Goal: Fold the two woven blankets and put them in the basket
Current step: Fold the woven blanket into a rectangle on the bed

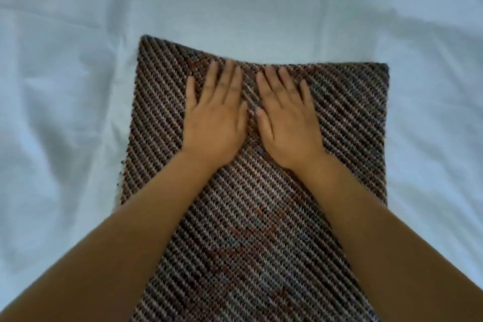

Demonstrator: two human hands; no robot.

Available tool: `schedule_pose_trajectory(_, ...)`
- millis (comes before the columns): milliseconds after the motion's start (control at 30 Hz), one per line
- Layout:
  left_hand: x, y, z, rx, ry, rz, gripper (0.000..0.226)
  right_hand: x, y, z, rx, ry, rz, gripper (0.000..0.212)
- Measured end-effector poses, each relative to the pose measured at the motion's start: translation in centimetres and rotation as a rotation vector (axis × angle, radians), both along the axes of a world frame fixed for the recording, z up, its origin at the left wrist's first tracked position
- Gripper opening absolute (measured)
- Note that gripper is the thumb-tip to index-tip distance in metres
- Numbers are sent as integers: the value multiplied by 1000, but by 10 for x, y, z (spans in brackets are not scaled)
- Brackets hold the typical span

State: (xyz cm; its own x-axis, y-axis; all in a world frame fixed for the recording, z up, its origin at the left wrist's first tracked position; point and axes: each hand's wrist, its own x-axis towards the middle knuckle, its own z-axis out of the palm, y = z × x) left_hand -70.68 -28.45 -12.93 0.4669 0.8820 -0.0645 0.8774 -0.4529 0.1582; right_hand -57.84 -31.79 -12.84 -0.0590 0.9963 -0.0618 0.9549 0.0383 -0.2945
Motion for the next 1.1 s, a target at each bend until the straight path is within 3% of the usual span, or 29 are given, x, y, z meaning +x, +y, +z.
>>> schedule_pose_trajectory(167, -20, 43, -12, -77, 13, 39, 73, 58, 13, -12, -81, -105, -187, 66)
schedule_pose_trajectory(333, -44, 83, 9, -54, 133, -81, 88, 94, 19, -9, -226, -108, -134, 91)
schedule_pose_trajectory(400, -46, 102, 21, -205, 183, -131, 94, 97, 25, -2, -261, -112, -100, 99)
schedule_pose_trajectory(500, -40, 127, 38, -471, 407, -135, 107, 101, 39, 10, -307, -165, -69, 107)
schedule_pose_trajectory(600, -29, 129, 45, -562, 539, -128, 120, 102, 55, 25, -477, -214, -37, 109)
schedule_pose_trajectory(733, -29, 119, 52, -586, 500, -92, 103, 96, 62, 36, -631, -291, -10, 93)
schedule_pose_trajectory(833, -35, 106, 60, -404, 436, -53, 78, 91, 51, 47, -463, -306, -26, 66)
schedule_pose_trajectory(933, -48, 84, 77, -164, 374, -14, 70, 90, 25, 60, -203, -325, -52, 62)
schedule_pose_trajectory(1100, -72, 44, 114, 46, 224, 25, 68, 79, -22, 95, 77, -291, -120, 53)
